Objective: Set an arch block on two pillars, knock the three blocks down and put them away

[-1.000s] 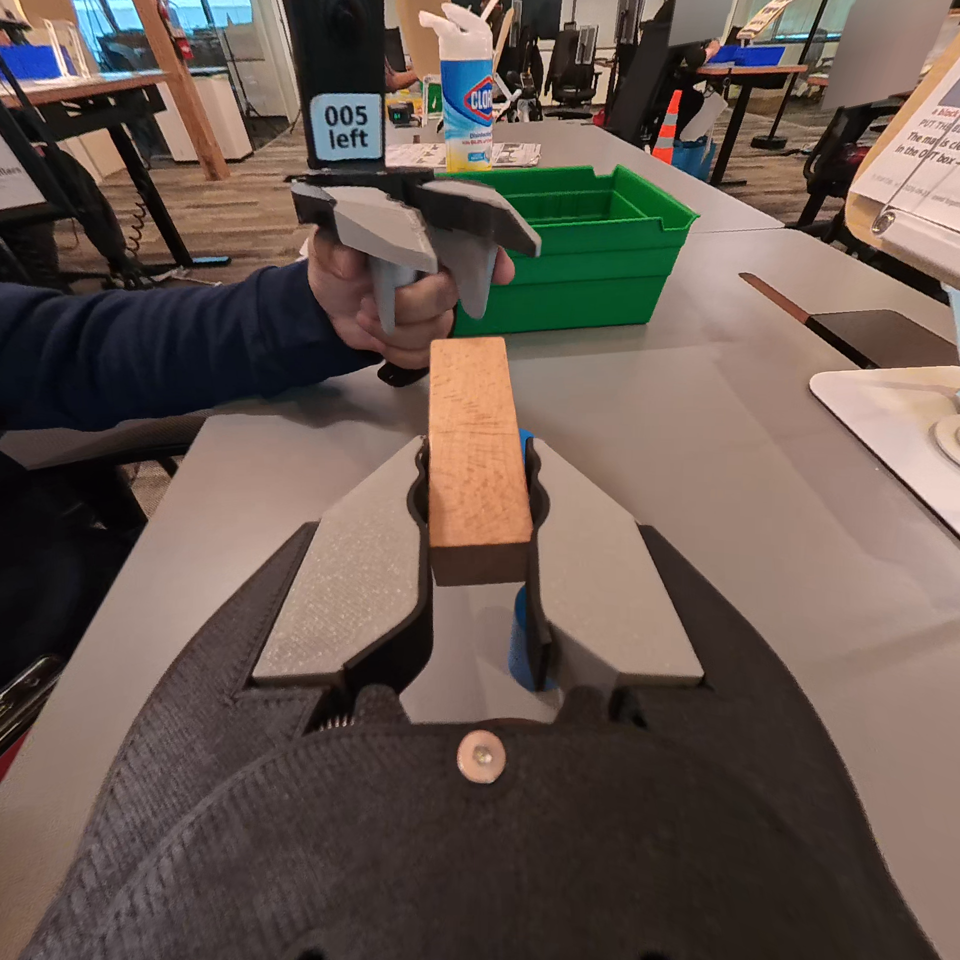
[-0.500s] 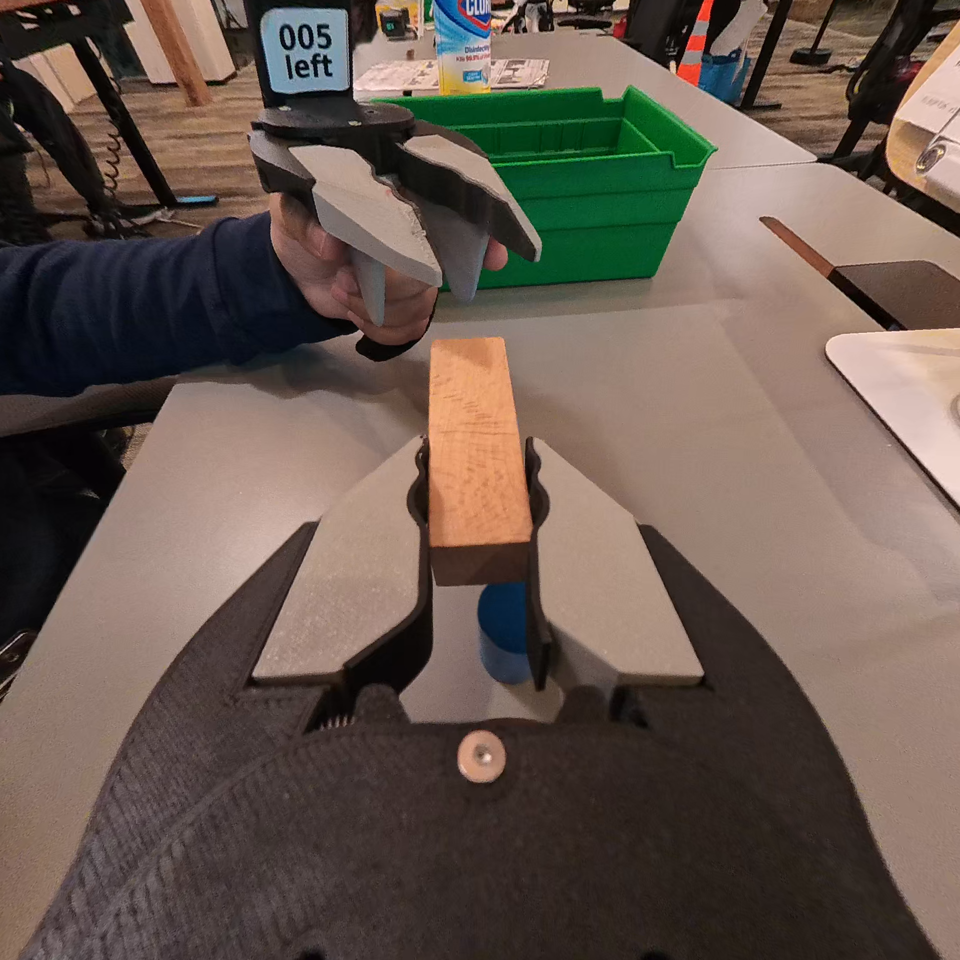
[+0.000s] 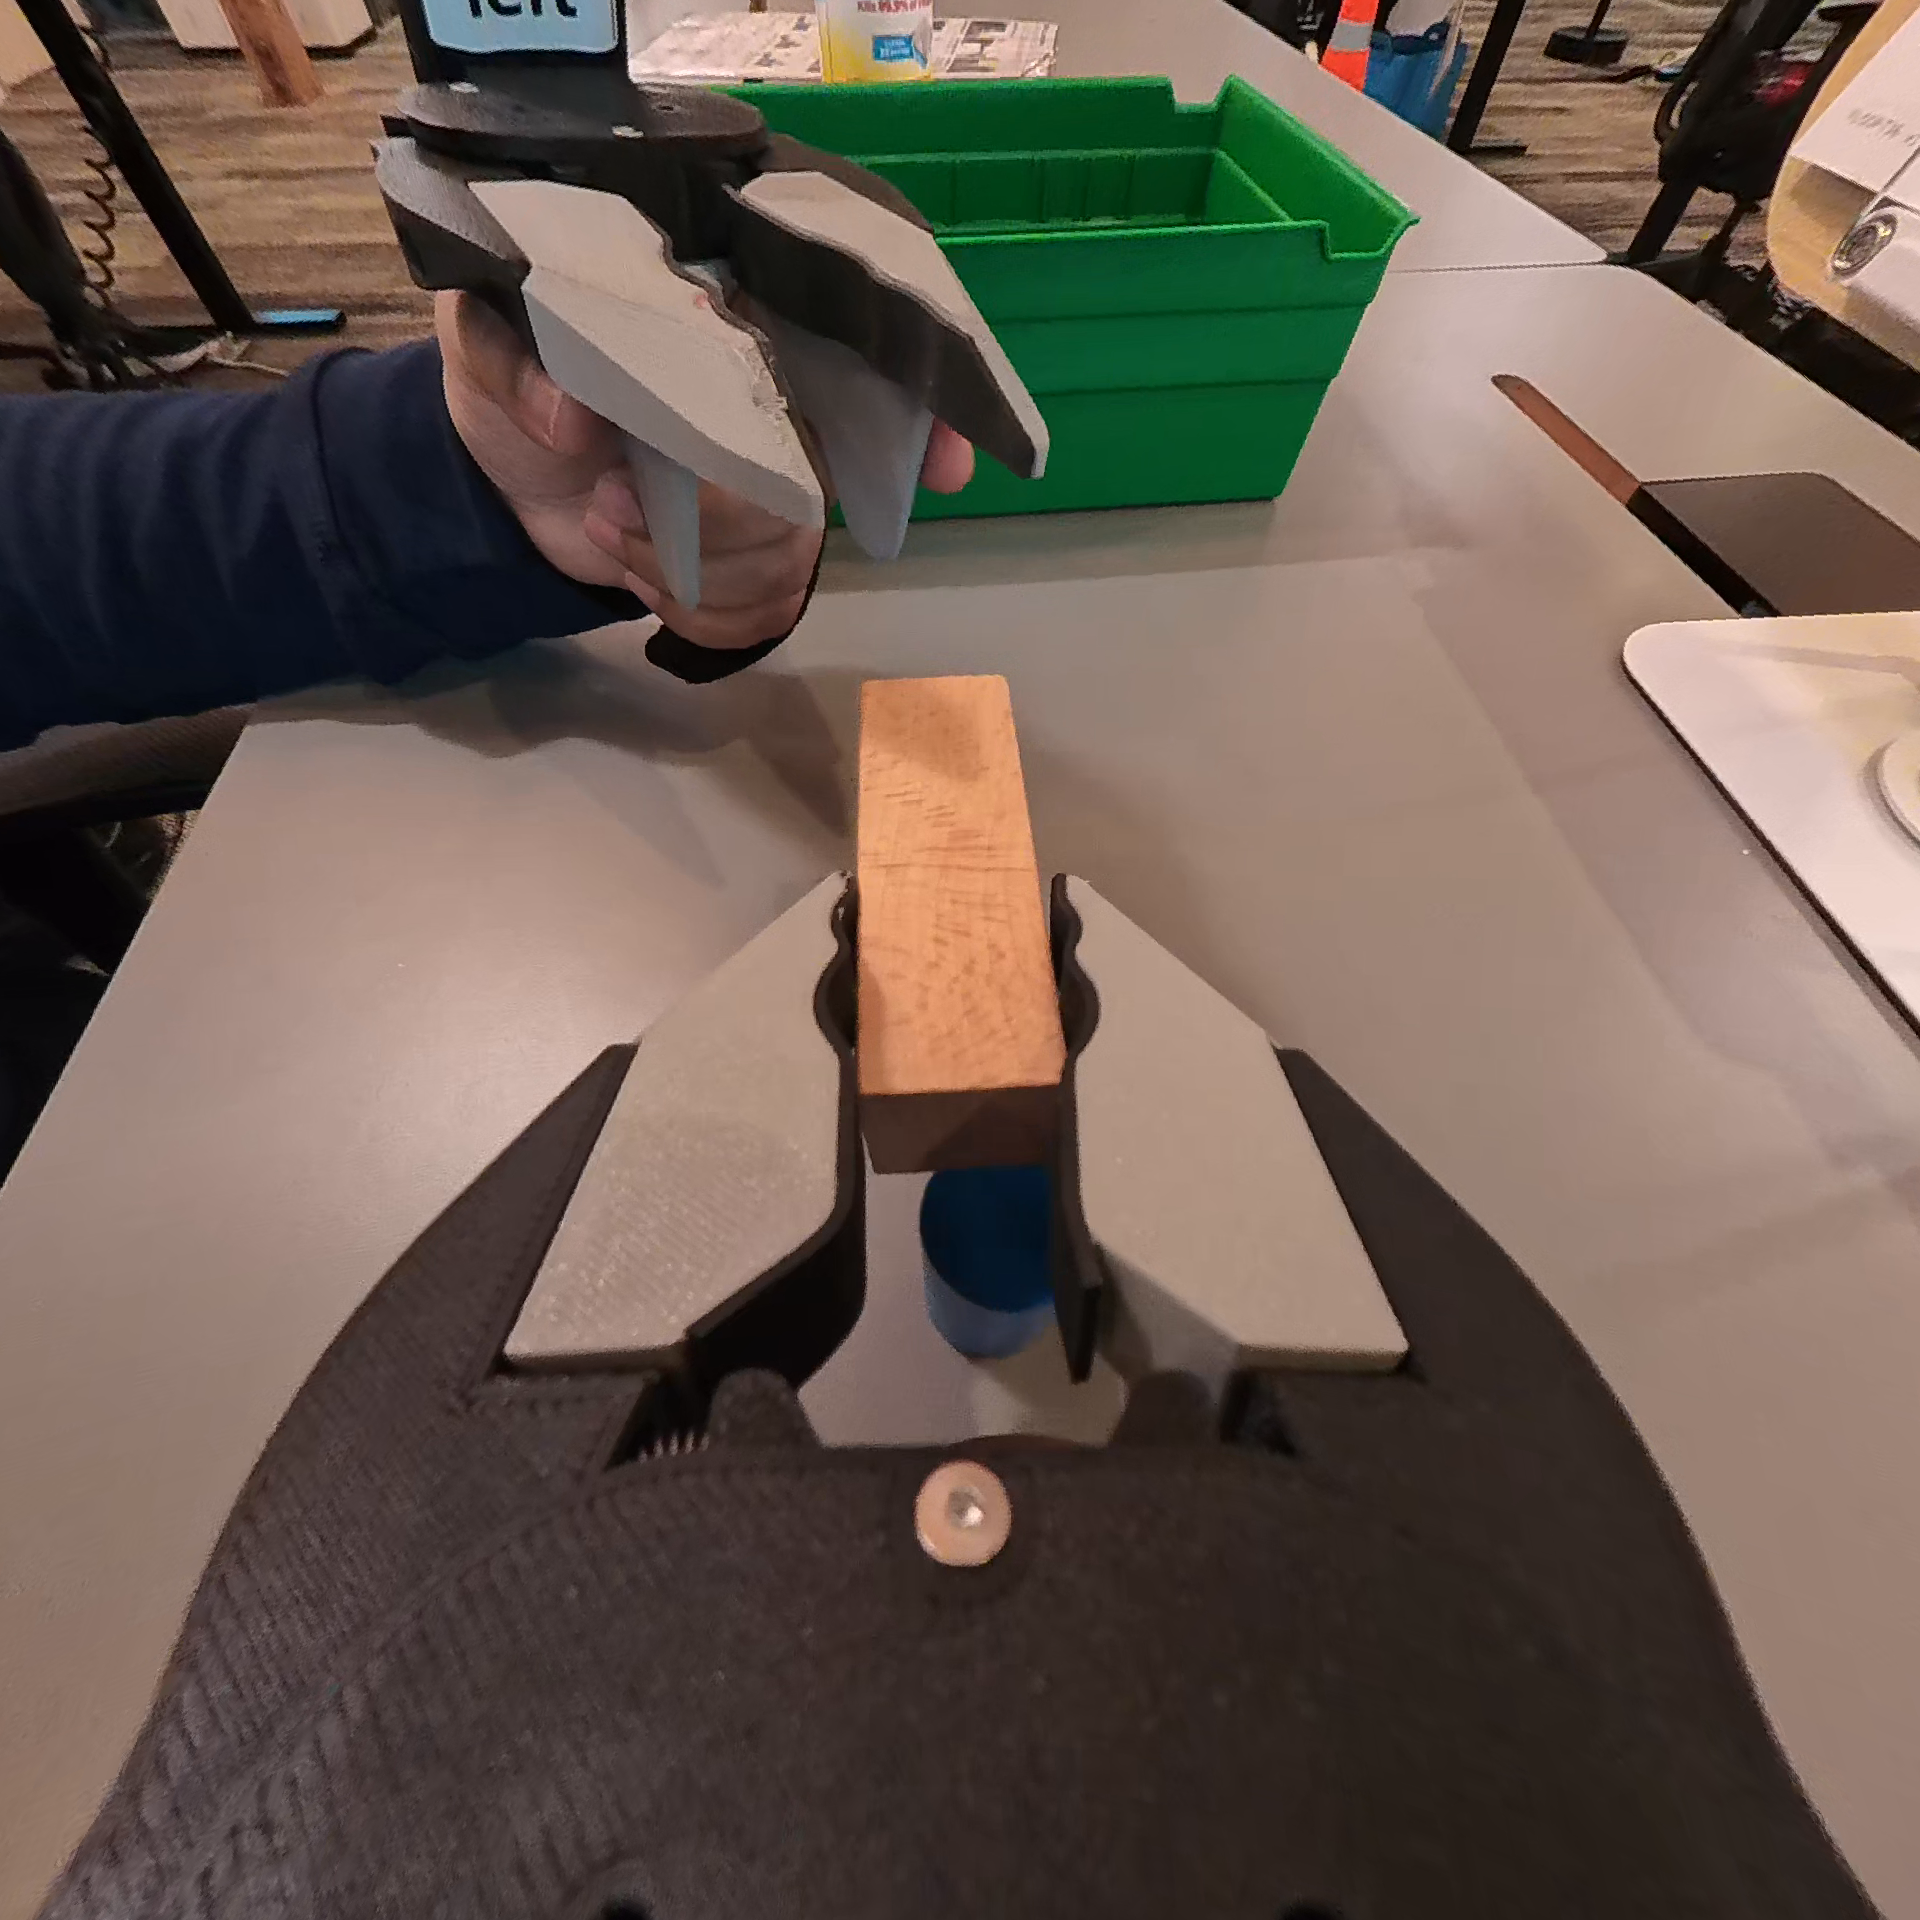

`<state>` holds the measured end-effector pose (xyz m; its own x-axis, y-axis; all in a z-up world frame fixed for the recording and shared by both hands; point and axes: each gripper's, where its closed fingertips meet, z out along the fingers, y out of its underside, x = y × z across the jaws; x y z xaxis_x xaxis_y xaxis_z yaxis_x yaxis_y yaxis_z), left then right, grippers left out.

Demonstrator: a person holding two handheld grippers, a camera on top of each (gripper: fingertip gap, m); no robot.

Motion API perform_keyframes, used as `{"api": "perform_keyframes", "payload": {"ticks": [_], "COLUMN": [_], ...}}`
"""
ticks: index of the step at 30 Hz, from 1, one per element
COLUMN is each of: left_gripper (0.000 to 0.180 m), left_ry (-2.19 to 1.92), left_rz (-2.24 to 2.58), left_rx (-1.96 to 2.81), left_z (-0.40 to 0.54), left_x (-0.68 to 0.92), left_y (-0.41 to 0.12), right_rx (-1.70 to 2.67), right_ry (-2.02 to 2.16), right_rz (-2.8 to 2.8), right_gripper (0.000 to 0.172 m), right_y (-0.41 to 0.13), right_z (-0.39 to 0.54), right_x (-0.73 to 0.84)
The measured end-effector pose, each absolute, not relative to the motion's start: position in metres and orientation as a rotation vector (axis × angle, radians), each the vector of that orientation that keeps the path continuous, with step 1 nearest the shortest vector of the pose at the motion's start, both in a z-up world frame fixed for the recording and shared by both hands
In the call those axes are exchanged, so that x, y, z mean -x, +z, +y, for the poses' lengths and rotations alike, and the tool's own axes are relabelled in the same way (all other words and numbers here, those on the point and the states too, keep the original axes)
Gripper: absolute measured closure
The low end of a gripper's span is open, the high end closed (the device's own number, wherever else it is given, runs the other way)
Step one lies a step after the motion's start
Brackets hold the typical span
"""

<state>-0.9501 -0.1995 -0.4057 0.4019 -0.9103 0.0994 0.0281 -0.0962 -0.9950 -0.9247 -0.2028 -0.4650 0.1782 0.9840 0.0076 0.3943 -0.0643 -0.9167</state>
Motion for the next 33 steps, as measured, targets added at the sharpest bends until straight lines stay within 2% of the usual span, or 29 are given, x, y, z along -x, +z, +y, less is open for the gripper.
{"api": "perform_keyframes", "payload": {"ticks": [33], "left_gripper": [0.147], "left_ry": [-0.976], "left_rz": [0.864], "left_rx": [1.449], "left_z": [-0.202], "left_x": [0.947], "left_y": [-0.408], "right_rx": [1.588], "right_ry": [0.843], "right_rz": [-1.36], "right_gripper": [0.138], "right_y": [-0.47], "right_z": [-0.199], "right_x": [0.925]}}
